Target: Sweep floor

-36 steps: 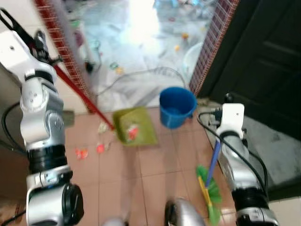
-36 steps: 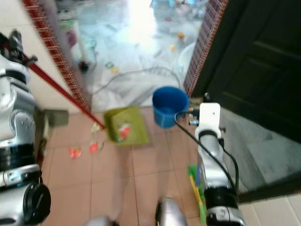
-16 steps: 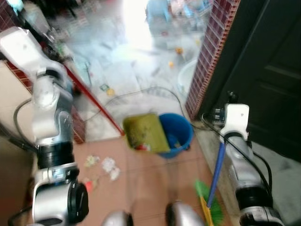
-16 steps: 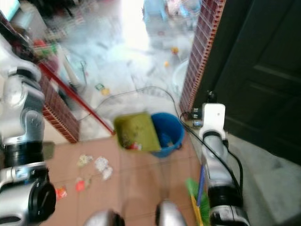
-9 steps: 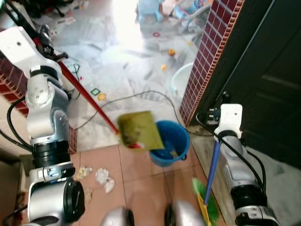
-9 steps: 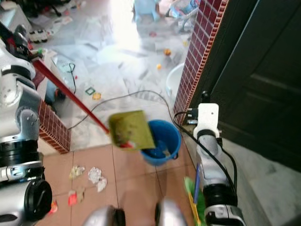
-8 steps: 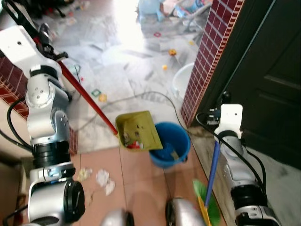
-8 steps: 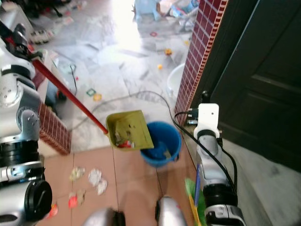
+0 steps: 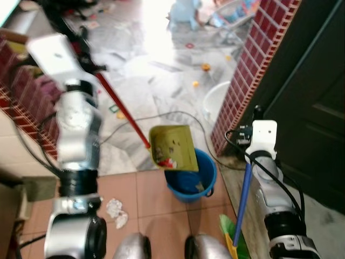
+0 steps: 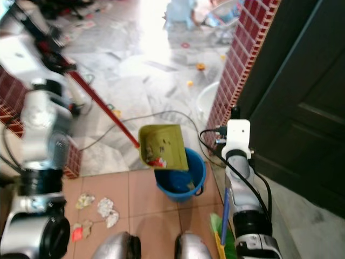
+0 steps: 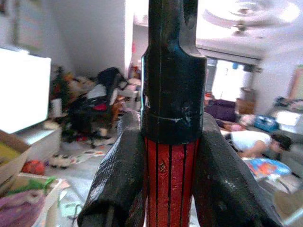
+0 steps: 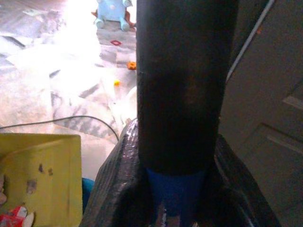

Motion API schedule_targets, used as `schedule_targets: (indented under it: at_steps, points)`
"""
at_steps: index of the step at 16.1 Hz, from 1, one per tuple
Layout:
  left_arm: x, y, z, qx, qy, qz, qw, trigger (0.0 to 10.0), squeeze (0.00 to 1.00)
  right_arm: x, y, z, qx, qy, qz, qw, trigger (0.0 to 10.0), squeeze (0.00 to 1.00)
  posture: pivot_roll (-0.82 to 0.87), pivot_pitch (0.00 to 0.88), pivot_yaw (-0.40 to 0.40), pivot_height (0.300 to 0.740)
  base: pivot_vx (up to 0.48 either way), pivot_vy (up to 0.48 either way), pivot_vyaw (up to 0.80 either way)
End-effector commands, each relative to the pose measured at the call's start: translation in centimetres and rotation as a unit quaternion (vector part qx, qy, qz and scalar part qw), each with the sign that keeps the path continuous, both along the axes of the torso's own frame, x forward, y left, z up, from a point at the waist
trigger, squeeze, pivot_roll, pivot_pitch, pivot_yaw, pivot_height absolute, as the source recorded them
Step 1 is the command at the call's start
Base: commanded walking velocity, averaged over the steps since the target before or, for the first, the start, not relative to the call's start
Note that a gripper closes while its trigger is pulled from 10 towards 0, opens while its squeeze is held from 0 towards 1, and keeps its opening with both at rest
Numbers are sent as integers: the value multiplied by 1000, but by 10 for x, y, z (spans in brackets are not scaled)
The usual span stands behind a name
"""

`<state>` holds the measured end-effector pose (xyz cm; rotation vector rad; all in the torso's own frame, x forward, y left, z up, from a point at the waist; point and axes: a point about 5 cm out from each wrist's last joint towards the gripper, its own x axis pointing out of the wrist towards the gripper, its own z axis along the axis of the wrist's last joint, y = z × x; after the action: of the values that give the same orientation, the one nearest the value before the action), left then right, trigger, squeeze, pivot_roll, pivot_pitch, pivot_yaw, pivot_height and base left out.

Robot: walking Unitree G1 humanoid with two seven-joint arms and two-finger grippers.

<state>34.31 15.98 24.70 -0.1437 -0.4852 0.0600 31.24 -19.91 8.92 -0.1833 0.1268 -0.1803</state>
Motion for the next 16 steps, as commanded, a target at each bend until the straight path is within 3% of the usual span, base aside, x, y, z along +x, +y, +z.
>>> schedule_targets:
  at_steps: [1,5,7,9,12,14,15,16]
  points:
    - [-3,-16,-6,43,2,-31,999,10000,0,5,0,10,-1,-25,0,1000,10000,0,-53,100,37,740,0,0,0]
    - [-15,-68,-7,91,-27,-138,986,10000,0,6,0,10,0,-26,0,1000,10000,0,-51,99,35,740,0,0,0]
    - [-25,-96,-3,141,-52,-214,965,10000,0,7,0,10,1,-26,0,1000,10000,0,-47,97,34,740,0,0,0]
    - [-46,-131,5,199,-81,-323,922,10000,0,8,0,10,1,-26,0,1000,10000,0,-42,97,34,740,0,0,0]
    - [-69,-153,14,266,-114,-403,868,10000,0,9,0,10,2,-26,-2,1000,10000,0,-36,94,32,740,0,0,0]
    - [-90,-167,16,366,-162,-442,803,10000,0,11,1,9,1,-26,-1,1000,10000,0,-36,94,32,740,0,0,0]
    - [-93,-168,18,393,-176,-436,790,10000,0,12,1,9,0,-26,-1,1000,10000,0,-33,93,30,740,0,0,0]
    - [-95,-169,20,386,-175,-442,791,10000,0,12,1,9,0,-26,-1,1000,10000,0,-31,94,30,740,0,0,0]
